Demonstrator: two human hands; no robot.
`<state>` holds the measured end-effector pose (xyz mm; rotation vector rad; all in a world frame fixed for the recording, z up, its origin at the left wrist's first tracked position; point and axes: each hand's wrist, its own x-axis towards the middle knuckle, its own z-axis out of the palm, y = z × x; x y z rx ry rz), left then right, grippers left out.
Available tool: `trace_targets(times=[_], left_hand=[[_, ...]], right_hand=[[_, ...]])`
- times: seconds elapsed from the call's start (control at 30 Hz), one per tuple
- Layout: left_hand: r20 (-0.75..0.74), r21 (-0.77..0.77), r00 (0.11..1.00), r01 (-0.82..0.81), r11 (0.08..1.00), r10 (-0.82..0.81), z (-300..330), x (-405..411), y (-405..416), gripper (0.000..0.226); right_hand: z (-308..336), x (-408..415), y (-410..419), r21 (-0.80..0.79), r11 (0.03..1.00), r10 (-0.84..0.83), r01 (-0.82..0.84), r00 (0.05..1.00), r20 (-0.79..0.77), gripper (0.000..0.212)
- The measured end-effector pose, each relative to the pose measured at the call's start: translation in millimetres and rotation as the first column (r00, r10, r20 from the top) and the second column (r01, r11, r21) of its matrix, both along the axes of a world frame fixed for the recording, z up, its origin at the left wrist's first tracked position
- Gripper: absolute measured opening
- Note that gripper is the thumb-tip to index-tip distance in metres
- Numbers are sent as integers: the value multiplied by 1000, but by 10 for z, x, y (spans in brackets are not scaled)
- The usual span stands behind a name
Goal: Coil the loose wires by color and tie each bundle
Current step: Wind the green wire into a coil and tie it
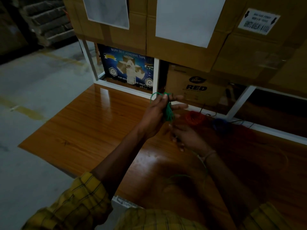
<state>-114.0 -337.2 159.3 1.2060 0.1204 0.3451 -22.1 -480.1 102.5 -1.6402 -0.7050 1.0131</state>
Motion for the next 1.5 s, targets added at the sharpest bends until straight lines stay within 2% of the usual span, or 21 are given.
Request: trace_targets(times=[0.07, 0.17, 0.27, 0.37, 0.47, 0.53, 0.67, 0.83, 0.97, 1.1, 1.17, 1.23, 1.37, 1.43, 1.5], left_hand=[[-13, -9, 994, -113, 994, 113, -64, 44, 18, 36], [-79, 123, 975, -198, 973, 208, -168, 63, 97, 41], [-119, 276, 964, -197, 941, 237, -236, 42, 181, 50], [-121, 357, 966, -175, 918, 231, -265, 11, 220, 44], [-138, 351, 976, -112, 930, 170, -294, -27, 239, 44], [-165, 385, 978, -58, 921, 131, -306, -50, 210, 45], [-204, 438, 979, 73, 896, 20, -341, -97, 121, 43], [-211, 306, 972, 166, 938, -103, -298, -166, 22, 37], [-216, 84, 942, 281, 956, -258, -291, -181, 6, 40], [-118, -129, 922, 354, 926, -369, -232, -203, 16, 47], [-54, -211, 930, 344, 915, -363, -202, -198, 23, 47], [13, -260, 937, 340, 904, -349, -172, -166, 39, 51], [126, -321, 937, 349, 880, -326, -141, -104, 114, 64], [81, -326, 955, 295, 898, -285, -170, -80, 158, 74], [-17, -268, 975, 209, 940, -222, -181, -71, 174, 87]], right_hand=[[32, -138, 6, -7, 993, 117, -118, 992, -55, 31], [163, -225, -74, -65, 963, 259, -261, 965, -34, 21], [359, -212, -213, -137, 925, 358, -355, 934, 2, 20], [628, -144, -321, -163, 905, 409, -393, 909, 82, 20], [926, -63, -403, -83, 925, 381, -372, 896, 229, 20], [1107, -9, -433, 10, 947, 302, -320, 905, 301, 22], [1272, 265, -393, 252, 960, 76, -121, 981, 181, 27], [1134, 607, -221, 282, 959, -69, 9, 977, 203, 31], [965, 746, -73, 242, 966, -170, 90, 927, 334, 29], [637, 868, 41, 187, 971, -226, 151, 839, 494, 25], [434, 848, 26, 134, 980, -189, 148, 905, 381, 16], [249, 695, -6, 31, 996, -87, 82, 958, 275, 16], [99, 90, -42, -185, 981, 96, -62, 979, 181, 23], [129, -203, -91, -227, 966, 160, -122, 974, 159, 19], [221, -391, -165, -240, 952, 235, -191, 958, 166, 17]])
